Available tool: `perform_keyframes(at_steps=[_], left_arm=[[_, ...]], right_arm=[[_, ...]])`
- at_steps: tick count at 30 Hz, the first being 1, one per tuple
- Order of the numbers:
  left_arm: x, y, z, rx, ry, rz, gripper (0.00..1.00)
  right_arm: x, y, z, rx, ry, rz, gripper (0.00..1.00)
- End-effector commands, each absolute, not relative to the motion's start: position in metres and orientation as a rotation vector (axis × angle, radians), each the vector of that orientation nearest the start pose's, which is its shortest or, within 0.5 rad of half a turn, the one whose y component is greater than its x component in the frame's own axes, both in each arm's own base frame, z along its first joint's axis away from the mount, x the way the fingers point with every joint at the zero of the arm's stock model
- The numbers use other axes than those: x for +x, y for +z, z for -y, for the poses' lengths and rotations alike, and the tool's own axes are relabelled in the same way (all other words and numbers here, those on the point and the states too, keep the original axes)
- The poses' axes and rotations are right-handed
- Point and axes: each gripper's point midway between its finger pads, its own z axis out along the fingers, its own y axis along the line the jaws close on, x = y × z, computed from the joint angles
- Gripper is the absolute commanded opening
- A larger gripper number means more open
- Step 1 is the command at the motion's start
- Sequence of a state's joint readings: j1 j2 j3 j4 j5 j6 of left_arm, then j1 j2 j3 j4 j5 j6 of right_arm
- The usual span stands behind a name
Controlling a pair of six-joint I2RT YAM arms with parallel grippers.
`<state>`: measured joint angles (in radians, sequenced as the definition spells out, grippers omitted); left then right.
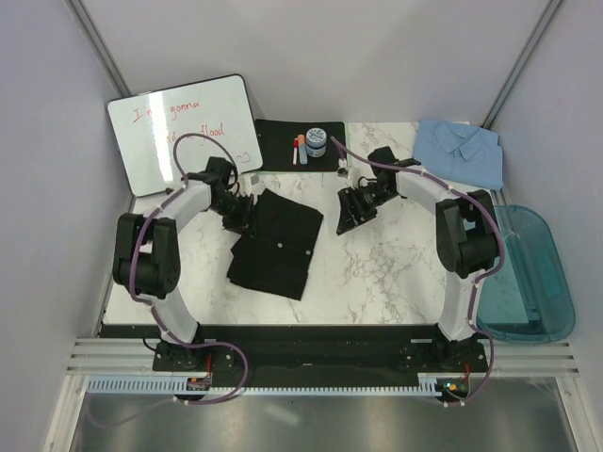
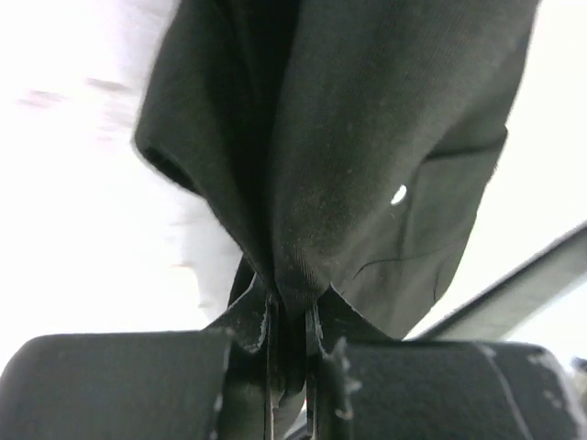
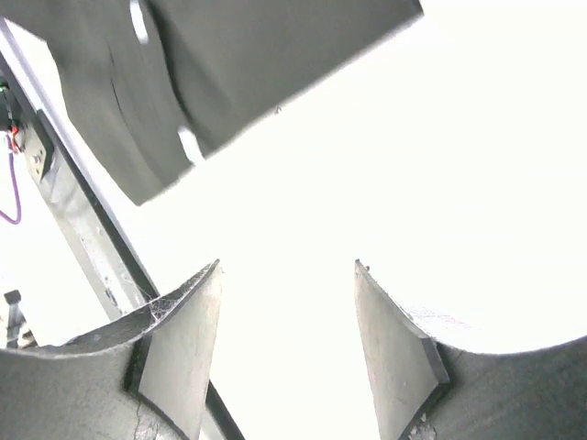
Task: Fold and stack the long sleeve shirts
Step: Fold the shirt
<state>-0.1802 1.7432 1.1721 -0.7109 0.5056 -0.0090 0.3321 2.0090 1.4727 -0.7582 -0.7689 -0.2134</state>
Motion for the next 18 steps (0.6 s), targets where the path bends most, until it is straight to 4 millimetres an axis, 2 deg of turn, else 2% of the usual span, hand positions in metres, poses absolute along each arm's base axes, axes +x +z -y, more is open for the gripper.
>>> perform_keyframes(at_steps=[1, 2, 3, 5, 6, 9, 11, 12, 13, 14, 15, 17, 18], left_arm=[[0.354, 0.085, 0.078, 0.622, -0.292, -2.825, 0.02], [0.364, 0.095, 0.066, 0.644, -0.187, -2.814, 0.02], [0.391, 0.127, 0.063, 0.663, -0.114, -2.717, 0.02], [0.407, 0.153, 0.052, 0.758, 0.051, -2.672, 0.02], [0.428, 0.189, 0.047, 0.796, 0.150, -2.567, 0.02], [0.440, 0.232, 0.043, 0.903, 0.388, -2.448, 0.02], [0.435, 0.250, 0.054, 0.956, 0.486, -2.380, 0.02], [0.427, 0.239, 0.058, 0.999, 0.502, -2.391, 0.02], [0.420, 0.235, 0.070, 1.050, 0.539, -2.370, 0.02], [0.420, 0.241, 0.079, 1.043, 0.562, -2.298, 0.02], [0.404, 0.203, 0.079, 1.139, 0.604, -2.336, 0.02], [0.386, 0.175, 0.099, 1.235, 0.655, -2.307, 0.02], [0.367, 0.140, 0.101, 1.262, 0.645, -2.382, 0.02]], right_arm=[[0.312, 0.090, -0.222, -0.866, 1.128, -2.555, 0.66], [0.312, 0.091, -0.217, -0.864, 1.126, -2.550, 0.66], [0.310, 0.094, -0.214, -0.862, 1.122, -2.546, 0.66], [0.307, 0.094, -0.207, -0.844, 1.129, -2.551, 0.66], [0.306, 0.097, -0.206, -0.842, 1.132, -2.544, 0.66], [0.303, 0.097, -0.200, -0.819, 1.156, -2.543, 0.66], [0.301, 0.094, -0.197, -0.808, 1.168, -2.551, 0.66], [0.301, 0.092, -0.196, -0.804, 1.175, -2.553, 0.66], [0.299, 0.089, -0.196, -0.802, 1.180, -2.561, 0.66], [0.299, 0.088, -0.194, -0.794, 1.185, -2.561, 0.66], [0.298, 0.086, -0.194, -0.788, 1.200, -2.568, 0.66], [0.297, 0.082, -0.194, -0.776, 1.218, -2.577, 0.66], [0.296, 0.081, -0.194, -0.776, 1.223, -2.578, 0.66]])
